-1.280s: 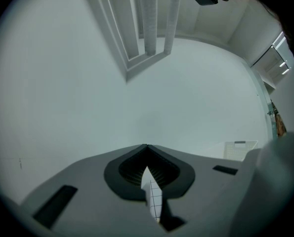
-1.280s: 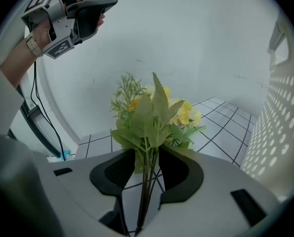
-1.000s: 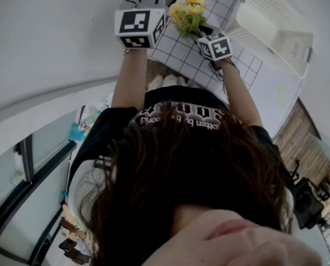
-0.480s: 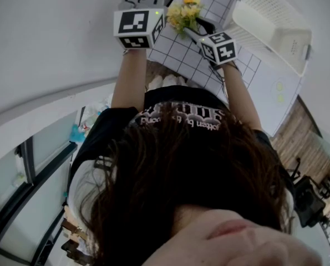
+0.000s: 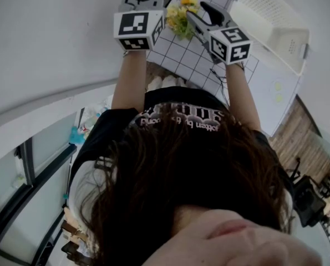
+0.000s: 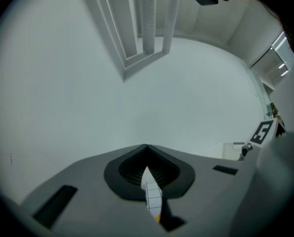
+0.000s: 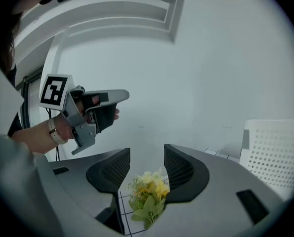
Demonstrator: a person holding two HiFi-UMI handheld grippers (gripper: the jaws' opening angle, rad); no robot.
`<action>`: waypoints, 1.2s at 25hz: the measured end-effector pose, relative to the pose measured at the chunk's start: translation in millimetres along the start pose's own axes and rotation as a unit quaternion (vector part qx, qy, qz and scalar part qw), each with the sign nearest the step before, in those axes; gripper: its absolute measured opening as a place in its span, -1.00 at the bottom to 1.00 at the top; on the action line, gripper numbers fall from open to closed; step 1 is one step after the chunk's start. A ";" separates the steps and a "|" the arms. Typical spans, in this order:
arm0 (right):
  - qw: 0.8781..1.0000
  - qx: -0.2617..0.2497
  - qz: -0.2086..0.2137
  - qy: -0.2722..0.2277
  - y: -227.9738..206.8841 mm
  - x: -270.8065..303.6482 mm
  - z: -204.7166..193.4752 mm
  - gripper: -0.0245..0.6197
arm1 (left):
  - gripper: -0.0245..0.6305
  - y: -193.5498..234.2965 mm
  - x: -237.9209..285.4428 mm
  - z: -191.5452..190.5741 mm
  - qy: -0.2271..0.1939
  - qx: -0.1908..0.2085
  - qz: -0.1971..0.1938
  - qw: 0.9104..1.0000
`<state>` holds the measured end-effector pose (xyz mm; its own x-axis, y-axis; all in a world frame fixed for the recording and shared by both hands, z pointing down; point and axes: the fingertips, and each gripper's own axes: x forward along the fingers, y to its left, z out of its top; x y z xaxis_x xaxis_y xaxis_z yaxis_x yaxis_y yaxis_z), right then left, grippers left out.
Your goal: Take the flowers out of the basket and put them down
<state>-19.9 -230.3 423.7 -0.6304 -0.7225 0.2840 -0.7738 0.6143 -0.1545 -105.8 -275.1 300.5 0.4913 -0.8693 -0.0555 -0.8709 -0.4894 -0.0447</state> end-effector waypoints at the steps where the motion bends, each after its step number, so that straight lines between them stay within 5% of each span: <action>1: 1.000 0.000 -0.003 -0.010 -2.0 -1.8 7.3 -0.22 | -0.92 -0.3 0.4 -0.2 0.000 0.000 0.000 1.000; 9: 0.997 0.007 -0.029 -0.069 -15.7 -16.4 49.4 -0.28 | -0.92 -2.1 2.1 -2.7 0.001 -0.002 0.001 1.000; 19: 0.989 -0.028 -0.068 -0.125 -25.7 -32.2 89.0 -0.77 | -0.92 -11.8 4.9 -5.6 0.002 -0.004 -0.009 1.000; 30: 0.986 -0.024 -0.092 -0.140 -37.3 -36.3 97.2 -0.85 | -0.93 -27.2 9.3 -6.7 0.003 0.000 -0.029 1.000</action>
<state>25.8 -257.8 327.2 -0.4771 -0.8783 0.0302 -0.8772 0.4739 -0.0771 -77.6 -270.3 307.8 0.5401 -0.8404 -0.0460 -0.8415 -0.5381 -0.0481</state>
